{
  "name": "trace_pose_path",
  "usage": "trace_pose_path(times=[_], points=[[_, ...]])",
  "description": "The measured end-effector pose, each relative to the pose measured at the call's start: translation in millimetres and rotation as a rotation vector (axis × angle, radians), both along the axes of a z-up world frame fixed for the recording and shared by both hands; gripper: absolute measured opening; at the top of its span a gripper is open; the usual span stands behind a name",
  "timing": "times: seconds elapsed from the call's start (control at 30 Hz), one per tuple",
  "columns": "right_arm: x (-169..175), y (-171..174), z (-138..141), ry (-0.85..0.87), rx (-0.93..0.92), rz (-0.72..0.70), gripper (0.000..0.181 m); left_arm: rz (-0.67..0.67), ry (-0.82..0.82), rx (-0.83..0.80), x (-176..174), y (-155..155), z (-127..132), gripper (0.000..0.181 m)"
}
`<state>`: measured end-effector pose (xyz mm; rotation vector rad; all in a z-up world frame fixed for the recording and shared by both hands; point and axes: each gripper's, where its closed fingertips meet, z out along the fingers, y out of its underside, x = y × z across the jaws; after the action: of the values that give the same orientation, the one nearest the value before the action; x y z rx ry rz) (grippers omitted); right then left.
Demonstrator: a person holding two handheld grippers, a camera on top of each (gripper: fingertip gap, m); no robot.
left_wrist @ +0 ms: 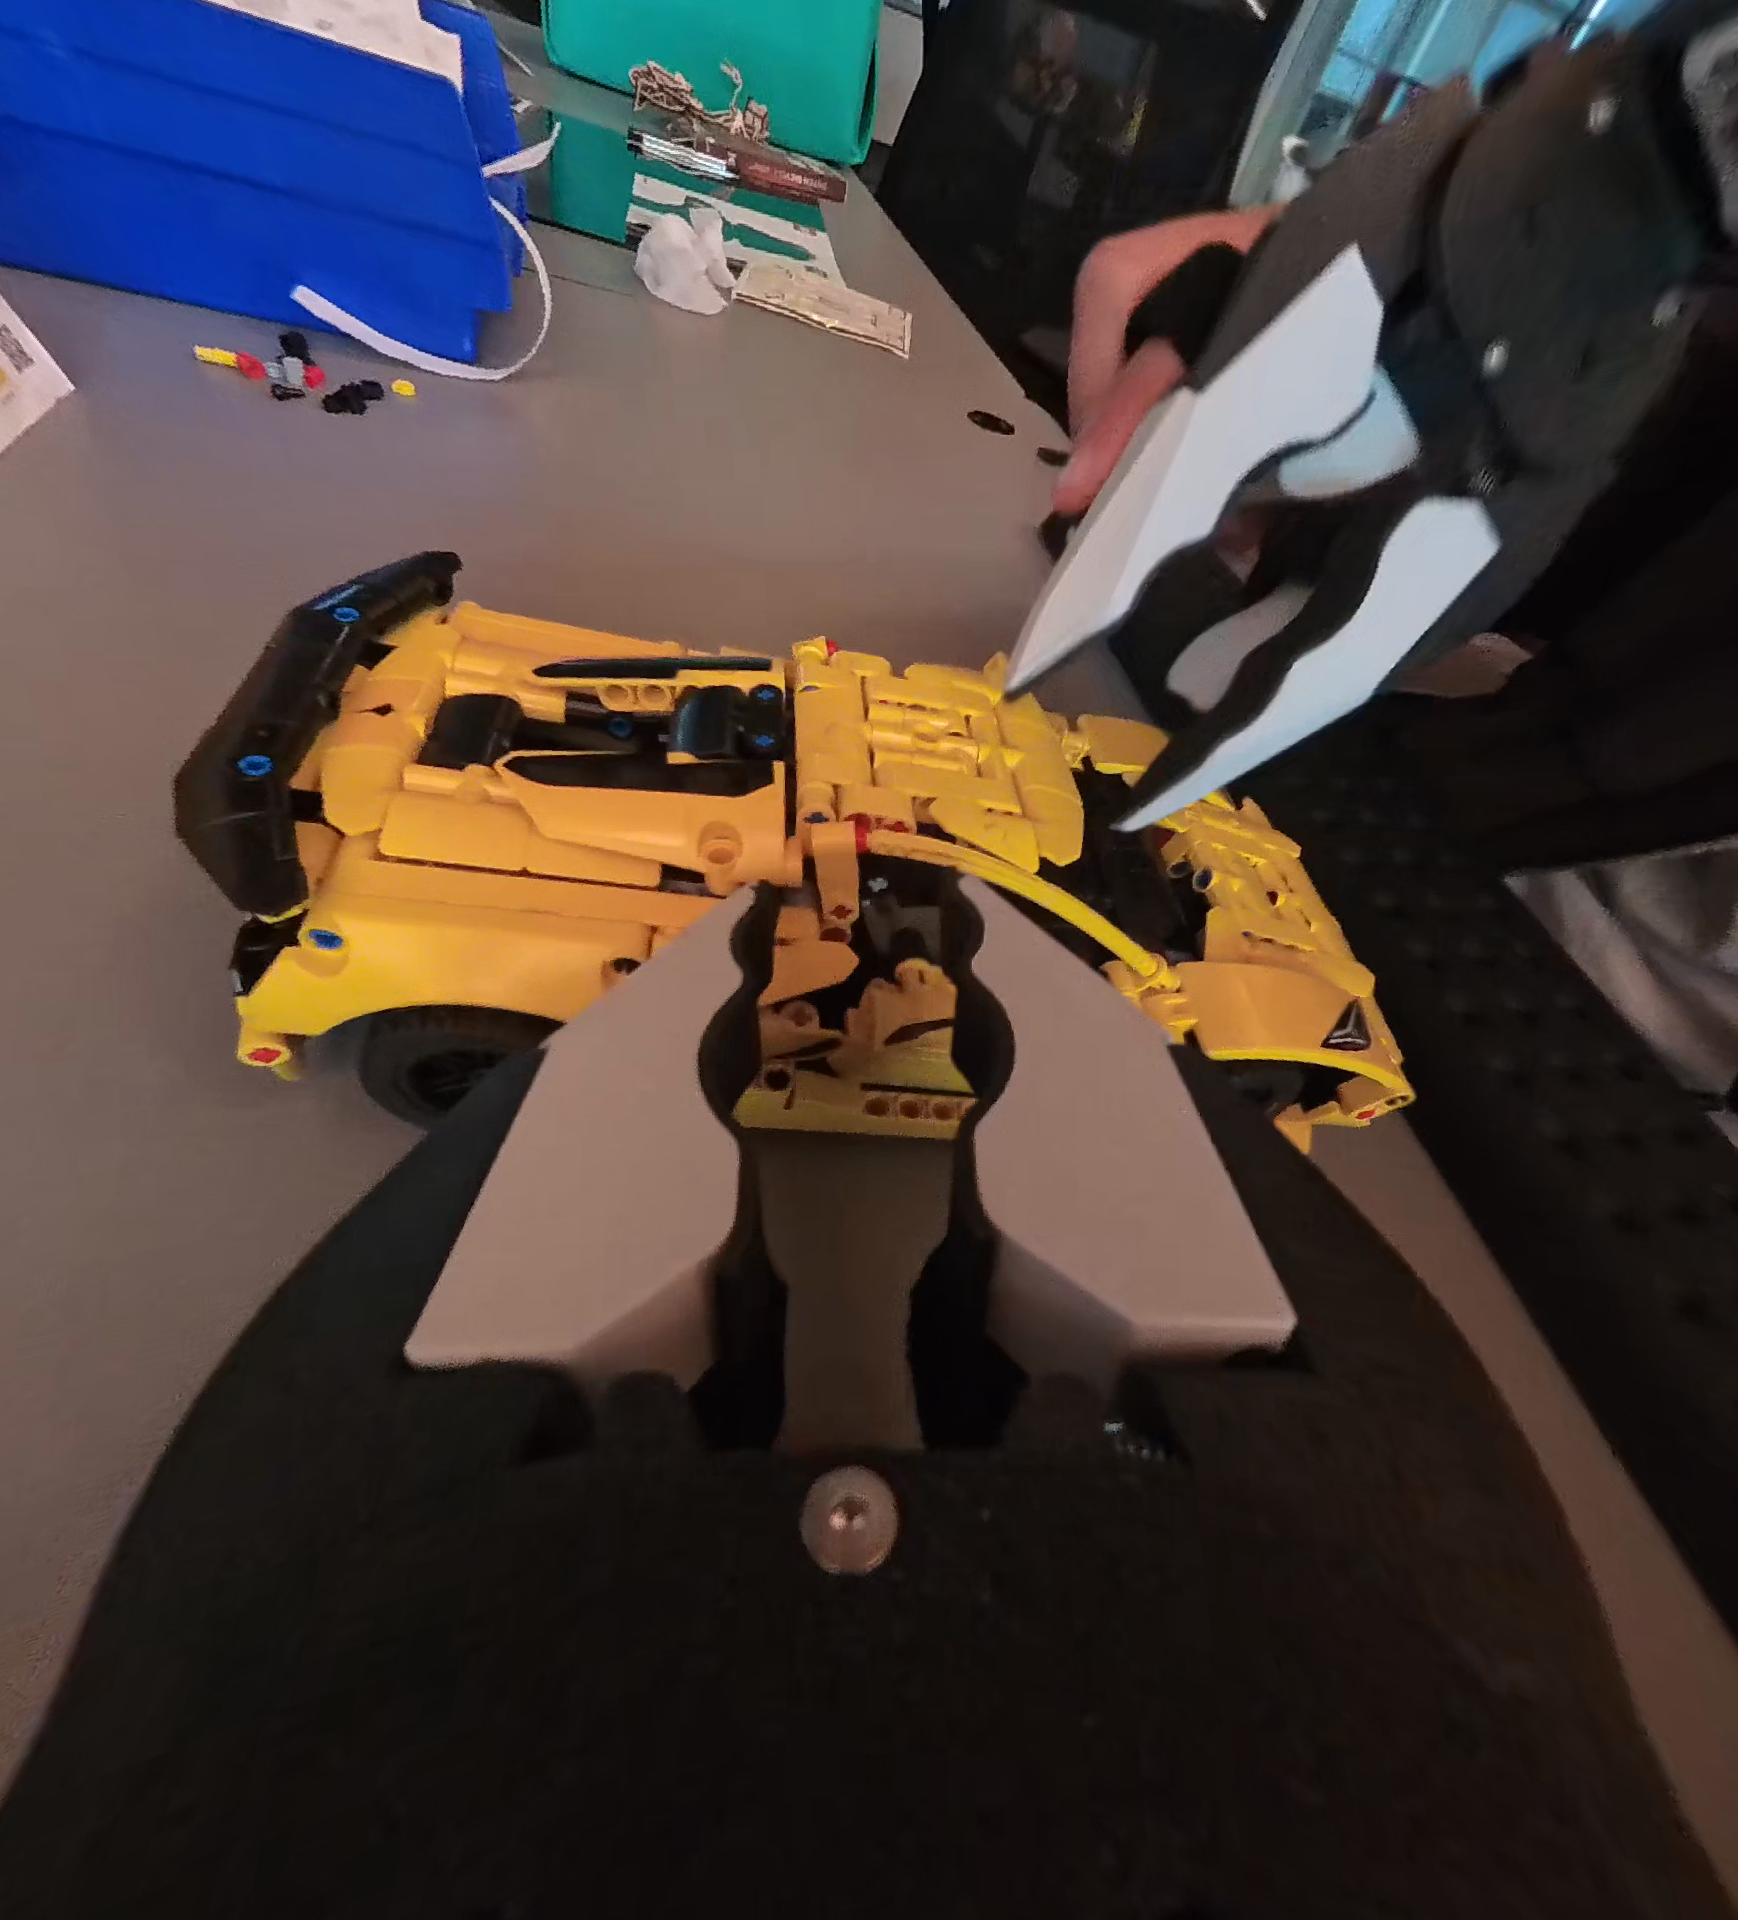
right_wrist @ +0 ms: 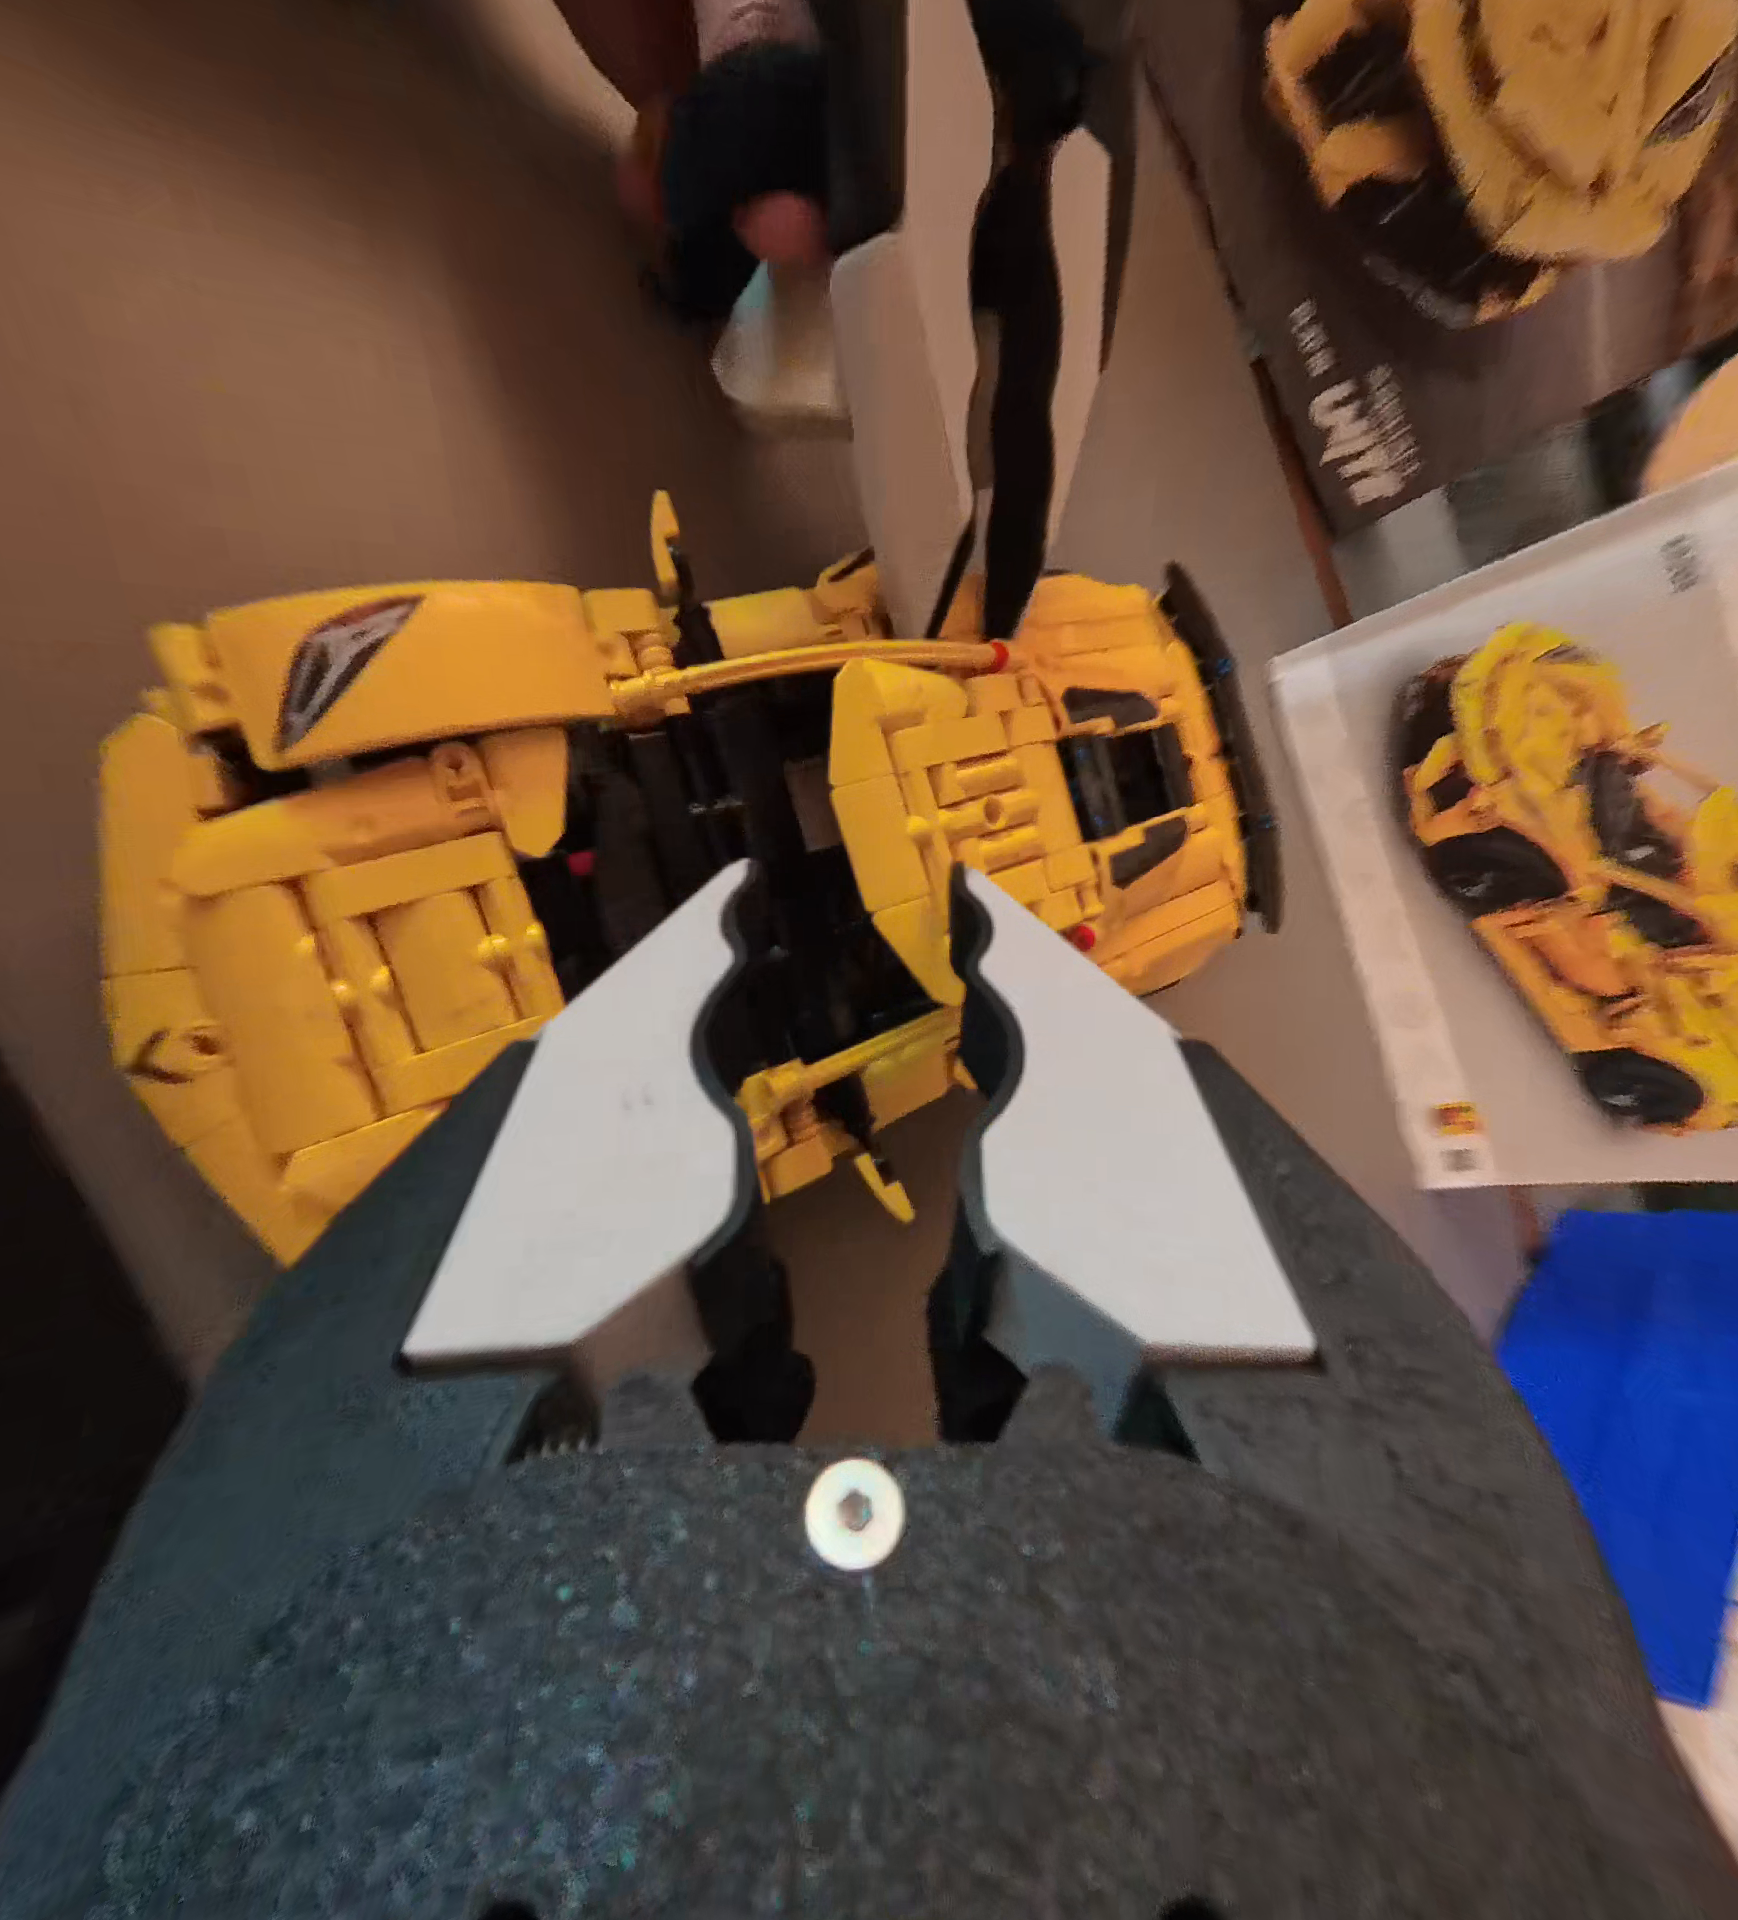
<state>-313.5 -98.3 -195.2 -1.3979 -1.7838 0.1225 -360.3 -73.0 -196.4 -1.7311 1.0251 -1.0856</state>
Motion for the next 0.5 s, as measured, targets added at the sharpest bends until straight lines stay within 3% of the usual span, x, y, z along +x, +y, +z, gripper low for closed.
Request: trace_pose_path(times=[0.1,0.17,0.27,0.5], points=[[-8,13,2,0.041,0.225,-0.008,0.024,-0.005,-0.011,-0.018,0,-1,0,0.031],[-9,22,-4,-0.021,0.303,-0.021,0.028,-0.017,0.002,-0.010,1,-3,-1,0.031],[-10,25,1,-0.109,0.368,0.022,0.018,0.019,0.026,0.024,1,0,-2,0.028],[-5,37,20,-0.056,-0.140,0.047,0.021,0.024,-0.018,0.069,10,-2,6,0.011]])
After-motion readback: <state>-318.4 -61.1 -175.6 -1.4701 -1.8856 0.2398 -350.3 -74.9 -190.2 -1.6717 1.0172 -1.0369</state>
